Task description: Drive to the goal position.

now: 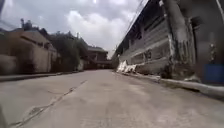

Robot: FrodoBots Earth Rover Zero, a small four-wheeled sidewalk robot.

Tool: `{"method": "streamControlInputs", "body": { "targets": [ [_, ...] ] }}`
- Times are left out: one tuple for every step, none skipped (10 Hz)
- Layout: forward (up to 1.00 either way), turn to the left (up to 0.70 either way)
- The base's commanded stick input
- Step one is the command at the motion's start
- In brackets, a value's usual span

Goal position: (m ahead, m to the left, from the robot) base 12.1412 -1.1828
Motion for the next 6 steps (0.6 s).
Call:
{"method": "streamControlInputs", "body": {
  "targets": [
    [0.50,0.01],
    [0.50,0.01],
    [0.50,0.01],
    [0.50,0.01],
    [0.50,0.01],
    [0.50,0.01]
  ]
}}
